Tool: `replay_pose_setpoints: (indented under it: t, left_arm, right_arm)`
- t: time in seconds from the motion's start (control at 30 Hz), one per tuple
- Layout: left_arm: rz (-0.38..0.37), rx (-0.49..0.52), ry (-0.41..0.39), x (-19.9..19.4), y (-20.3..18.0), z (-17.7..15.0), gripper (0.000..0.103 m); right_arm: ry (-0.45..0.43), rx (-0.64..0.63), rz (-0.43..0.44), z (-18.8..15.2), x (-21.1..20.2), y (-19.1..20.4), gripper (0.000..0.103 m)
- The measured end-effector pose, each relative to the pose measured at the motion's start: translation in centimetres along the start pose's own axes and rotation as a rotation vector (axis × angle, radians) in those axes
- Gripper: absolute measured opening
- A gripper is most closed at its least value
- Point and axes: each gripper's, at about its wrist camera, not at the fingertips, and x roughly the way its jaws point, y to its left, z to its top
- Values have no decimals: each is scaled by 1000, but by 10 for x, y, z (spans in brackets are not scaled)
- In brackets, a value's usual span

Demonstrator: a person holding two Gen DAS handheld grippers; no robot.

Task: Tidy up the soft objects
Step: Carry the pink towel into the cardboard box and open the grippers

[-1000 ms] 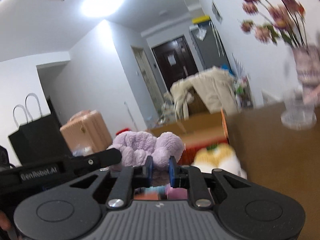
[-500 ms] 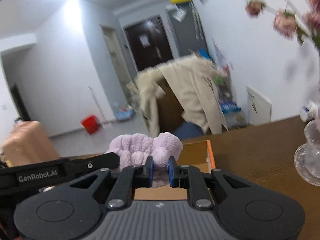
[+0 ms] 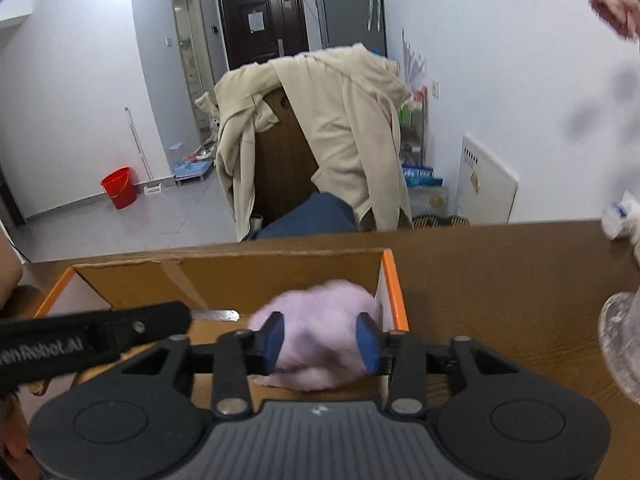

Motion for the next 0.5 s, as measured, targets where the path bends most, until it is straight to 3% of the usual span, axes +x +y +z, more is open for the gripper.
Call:
replay_pose_setpoints:
  t: [0.13, 0.3, 0.43, 0.5]
  left_arm:
    - [30, 35, -65, -53, -7, 8, 44]
    - [113, 136, -146, -143, -18, 1, 50]
    - [155, 196, -220, -219, -24, -19, 76]
    - [197, 252, -258, -253, -31, -36, 77]
  right_arm:
    - [-73, 1, 11, 13, -47, 2, 40]
    - [-172, -30, 39, 22, -133, 10, 49]
    - [-246, -41, 56, 11, -208, 13, 58]
    - [-293, -47, 61, -1, -243, 14, 64]
